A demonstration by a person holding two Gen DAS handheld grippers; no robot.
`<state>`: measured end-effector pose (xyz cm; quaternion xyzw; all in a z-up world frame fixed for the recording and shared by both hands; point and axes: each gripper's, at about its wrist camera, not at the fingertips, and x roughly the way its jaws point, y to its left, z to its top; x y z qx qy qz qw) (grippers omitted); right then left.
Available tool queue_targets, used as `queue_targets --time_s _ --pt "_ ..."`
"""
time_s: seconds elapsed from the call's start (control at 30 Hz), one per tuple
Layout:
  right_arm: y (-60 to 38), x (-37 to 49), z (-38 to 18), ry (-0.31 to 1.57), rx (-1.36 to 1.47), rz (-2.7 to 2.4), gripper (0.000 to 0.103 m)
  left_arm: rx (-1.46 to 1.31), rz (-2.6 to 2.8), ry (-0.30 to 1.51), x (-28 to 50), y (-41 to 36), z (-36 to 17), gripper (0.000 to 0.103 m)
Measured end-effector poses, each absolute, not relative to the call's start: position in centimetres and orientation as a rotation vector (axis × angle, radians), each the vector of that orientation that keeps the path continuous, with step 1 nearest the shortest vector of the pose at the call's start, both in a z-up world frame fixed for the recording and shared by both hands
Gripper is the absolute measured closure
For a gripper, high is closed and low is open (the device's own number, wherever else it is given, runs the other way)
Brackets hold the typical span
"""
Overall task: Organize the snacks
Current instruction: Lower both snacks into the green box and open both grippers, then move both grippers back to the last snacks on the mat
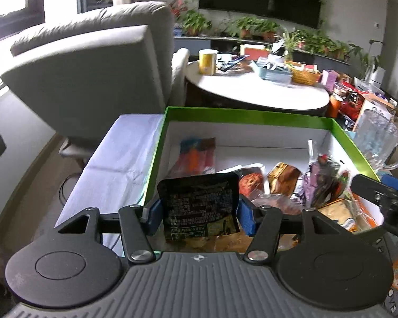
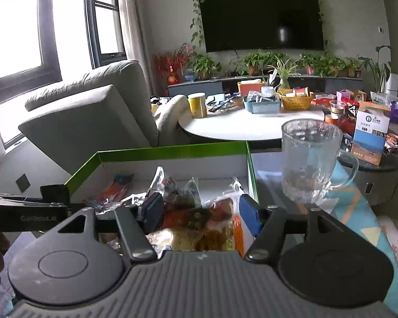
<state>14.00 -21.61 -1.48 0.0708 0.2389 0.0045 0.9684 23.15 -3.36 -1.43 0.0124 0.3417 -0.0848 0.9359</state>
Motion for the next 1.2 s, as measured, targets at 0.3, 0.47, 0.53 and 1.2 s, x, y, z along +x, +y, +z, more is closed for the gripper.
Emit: queue_targets --time_s 0.3,0.47,0.53,1.2 --pt "-21.8 12.7 -1.0 0.484 0.153 -0.008 0.034 0.032 -0.181 0.689 21.5 -3.0 -0.9 0.049" --pt "-22.3 11.7 -1.1 0.487 0.157 -0.022 0.032 0.055 -0.189 0.683 20.5 -2.9 -0.9 0.048" --pt "-22.5 11.2 -1.2 0.490 0.161 -0.029 0.032 0.060 -0.190 0.672 20.2 -2.9 -0.7 0.048" --pt "-25.8 6.4 -5.6 0.595 0.121 -0.083 0.012 0.013 -0.088 0.668 14.4 2.2 -1.0 0.044"
